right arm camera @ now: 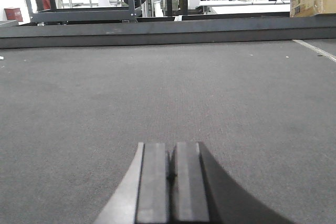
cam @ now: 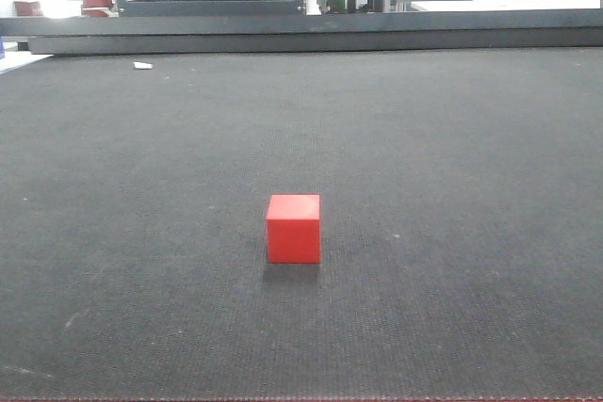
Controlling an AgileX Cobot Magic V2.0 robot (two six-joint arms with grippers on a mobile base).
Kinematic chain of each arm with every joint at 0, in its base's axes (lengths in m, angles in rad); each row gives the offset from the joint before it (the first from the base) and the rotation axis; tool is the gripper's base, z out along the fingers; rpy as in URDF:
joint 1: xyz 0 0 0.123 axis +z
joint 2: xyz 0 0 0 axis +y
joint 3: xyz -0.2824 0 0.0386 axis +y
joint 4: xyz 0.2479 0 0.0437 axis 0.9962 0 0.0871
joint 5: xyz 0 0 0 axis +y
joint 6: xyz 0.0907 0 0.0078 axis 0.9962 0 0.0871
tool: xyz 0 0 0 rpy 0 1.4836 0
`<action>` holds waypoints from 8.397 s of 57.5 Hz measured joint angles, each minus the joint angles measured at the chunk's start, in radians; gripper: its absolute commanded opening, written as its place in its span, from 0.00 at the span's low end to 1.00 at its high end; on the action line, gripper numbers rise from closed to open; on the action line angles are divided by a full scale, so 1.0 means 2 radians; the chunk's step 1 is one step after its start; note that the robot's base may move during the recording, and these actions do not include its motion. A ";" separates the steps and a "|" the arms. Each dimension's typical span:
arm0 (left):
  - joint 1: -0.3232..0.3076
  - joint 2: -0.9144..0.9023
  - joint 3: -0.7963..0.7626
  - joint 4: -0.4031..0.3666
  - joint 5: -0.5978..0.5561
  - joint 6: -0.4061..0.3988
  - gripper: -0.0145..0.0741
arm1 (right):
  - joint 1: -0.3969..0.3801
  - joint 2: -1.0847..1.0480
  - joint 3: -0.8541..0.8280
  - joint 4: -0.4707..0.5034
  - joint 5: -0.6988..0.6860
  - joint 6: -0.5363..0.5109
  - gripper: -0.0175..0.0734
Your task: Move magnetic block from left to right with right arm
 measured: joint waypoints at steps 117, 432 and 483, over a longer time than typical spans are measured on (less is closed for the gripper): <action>0.000 0.000 0.000 0.000 0.000 0.000 0.02 | 0.000 0.363 -0.251 0.000 0.284 0.000 0.23; 0.000 0.000 0.000 0.000 0.000 0.000 0.02 | -0.003 0.132 -0.162 -0.056 0.001 -0.002 0.44; 0.000 0.000 0.000 0.000 0.000 0.000 0.02 | -0.003 0.132 -0.162 -0.055 0.001 -0.002 0.44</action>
